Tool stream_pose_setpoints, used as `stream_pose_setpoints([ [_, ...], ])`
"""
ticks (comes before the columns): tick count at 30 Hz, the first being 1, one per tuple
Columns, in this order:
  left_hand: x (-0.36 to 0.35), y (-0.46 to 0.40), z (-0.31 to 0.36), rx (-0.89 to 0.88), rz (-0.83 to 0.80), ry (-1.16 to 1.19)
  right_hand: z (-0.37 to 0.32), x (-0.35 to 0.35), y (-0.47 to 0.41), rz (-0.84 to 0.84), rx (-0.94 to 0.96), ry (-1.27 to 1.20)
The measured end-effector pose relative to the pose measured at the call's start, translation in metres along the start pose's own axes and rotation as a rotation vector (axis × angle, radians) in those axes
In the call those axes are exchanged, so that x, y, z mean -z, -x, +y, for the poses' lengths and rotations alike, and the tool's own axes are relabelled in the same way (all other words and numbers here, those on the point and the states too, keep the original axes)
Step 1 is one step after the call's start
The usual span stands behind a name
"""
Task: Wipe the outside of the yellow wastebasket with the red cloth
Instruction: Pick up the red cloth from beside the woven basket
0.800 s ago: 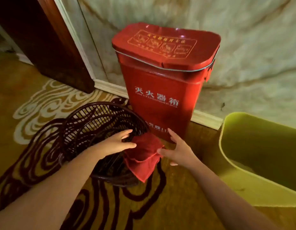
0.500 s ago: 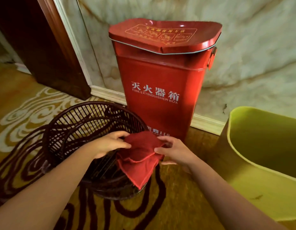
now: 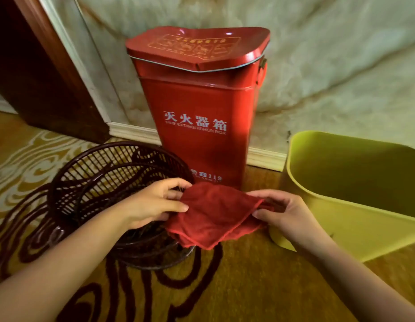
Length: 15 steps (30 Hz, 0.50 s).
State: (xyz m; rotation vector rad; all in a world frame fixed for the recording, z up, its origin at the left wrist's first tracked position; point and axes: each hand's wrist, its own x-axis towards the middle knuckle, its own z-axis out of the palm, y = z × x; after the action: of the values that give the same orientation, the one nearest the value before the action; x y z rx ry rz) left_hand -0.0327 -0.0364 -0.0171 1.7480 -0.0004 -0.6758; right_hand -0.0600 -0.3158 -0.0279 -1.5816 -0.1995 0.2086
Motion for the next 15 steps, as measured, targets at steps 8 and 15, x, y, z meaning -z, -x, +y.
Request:
stream_pose_setpoints([
  [8, -0.098, -0.032, -0.008, 0.091, -0.256, -0.115, 0.027, 0.055, 0.076, 0.131, -0.222, -0.338],
  [15, -0.156, -0.050, 0.049, -0.738, 0.235, -0.767, 0.040, 0.083, 0.107, 0.309, -0.256, -0.334],
])
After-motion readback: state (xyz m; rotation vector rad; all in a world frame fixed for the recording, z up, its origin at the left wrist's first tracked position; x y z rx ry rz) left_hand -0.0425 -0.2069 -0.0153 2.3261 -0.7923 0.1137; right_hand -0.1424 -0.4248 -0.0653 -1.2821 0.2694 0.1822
